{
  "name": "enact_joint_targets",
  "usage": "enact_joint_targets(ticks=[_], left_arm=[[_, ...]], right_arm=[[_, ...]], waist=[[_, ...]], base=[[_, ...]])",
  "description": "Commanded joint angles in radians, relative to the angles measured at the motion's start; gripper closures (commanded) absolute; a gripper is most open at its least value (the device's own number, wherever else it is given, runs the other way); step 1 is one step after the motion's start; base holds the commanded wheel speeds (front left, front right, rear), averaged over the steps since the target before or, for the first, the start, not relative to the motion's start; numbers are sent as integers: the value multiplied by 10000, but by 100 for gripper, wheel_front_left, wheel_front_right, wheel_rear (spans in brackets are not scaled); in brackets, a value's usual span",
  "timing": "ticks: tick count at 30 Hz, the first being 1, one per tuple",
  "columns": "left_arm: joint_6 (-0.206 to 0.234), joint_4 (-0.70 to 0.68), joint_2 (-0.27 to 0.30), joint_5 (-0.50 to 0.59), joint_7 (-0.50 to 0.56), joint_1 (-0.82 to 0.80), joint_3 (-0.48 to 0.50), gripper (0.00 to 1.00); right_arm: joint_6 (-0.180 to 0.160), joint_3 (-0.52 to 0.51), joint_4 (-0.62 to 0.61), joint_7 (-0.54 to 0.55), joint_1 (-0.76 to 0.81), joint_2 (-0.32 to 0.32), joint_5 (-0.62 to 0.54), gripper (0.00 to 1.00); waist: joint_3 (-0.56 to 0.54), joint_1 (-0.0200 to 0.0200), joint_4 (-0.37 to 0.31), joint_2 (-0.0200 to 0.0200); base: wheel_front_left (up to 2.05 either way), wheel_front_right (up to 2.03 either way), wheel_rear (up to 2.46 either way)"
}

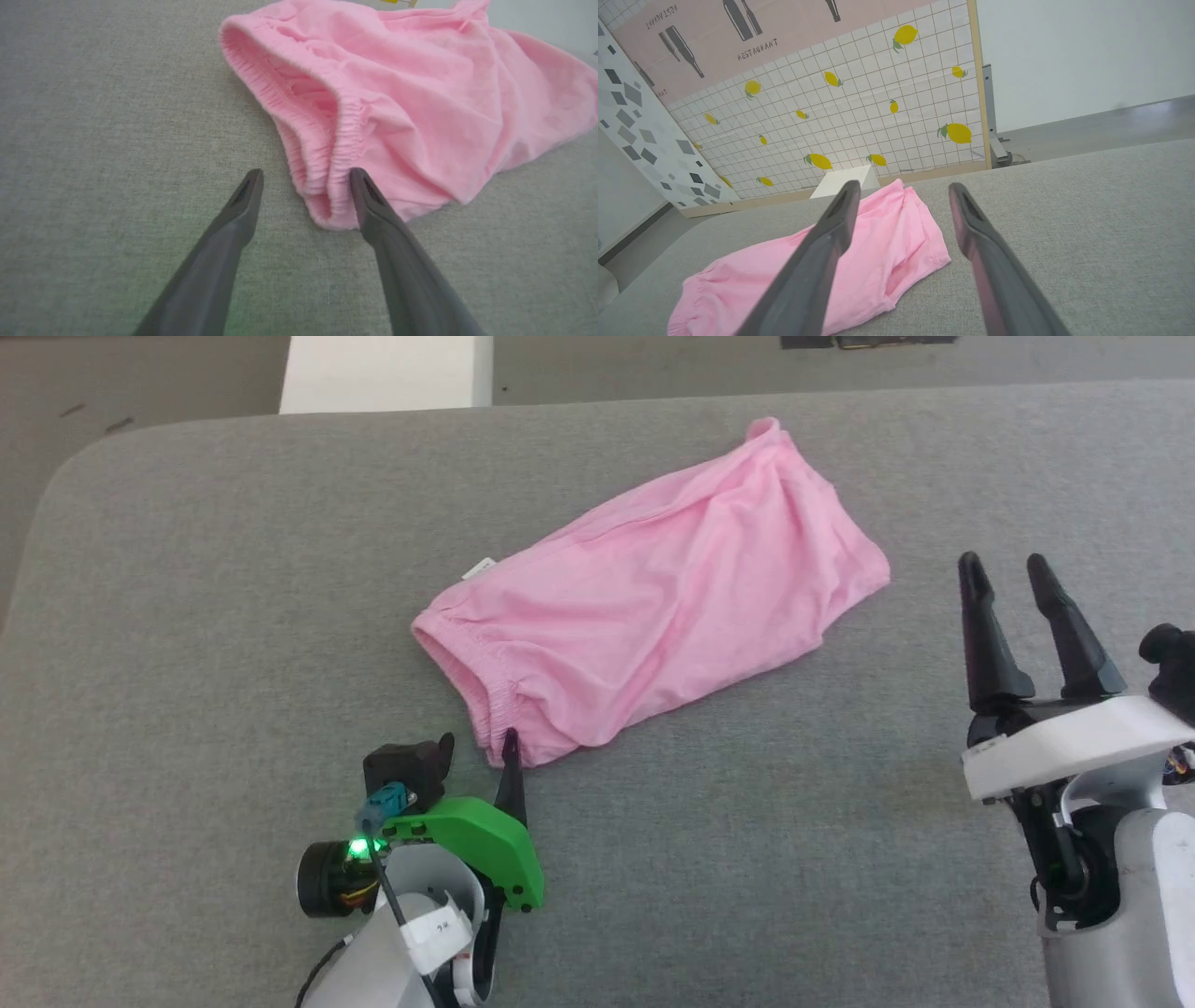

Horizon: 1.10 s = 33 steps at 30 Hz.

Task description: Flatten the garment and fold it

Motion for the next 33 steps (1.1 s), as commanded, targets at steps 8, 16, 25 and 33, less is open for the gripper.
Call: enact_joint_targets(ticks=[8, 16, 25, 33], left_arm=[[-40, 689, -178, -59, 172, -466, -85, 38], [-368, 865, -267, -211, 155, -531, -267, 100], [-532, 830, -404, -162, 38, -815, -523, 100], [-683, 856, -611, -77, -102, -1278, -844, 100]], right_arm=[[-13, 144, -196, 152, 209, 228, -196, 0], [-13, -204, 161, 392, 171, 286, -845, 0], [-13, -778, 2627, 1300, -1718, 324, -1968, 0], [-13, -1499, 5482, 2952, -4175, 300, -2729, 0]], waist=[[58, 1, -298, 0], [23, 1, -46, 0], [338, 1, 556, 0], [991, 1, 1140, 0]], base=[[0, 0, 0], [0, 0, 0], [0, 0, 0], [0, 0, 0]])
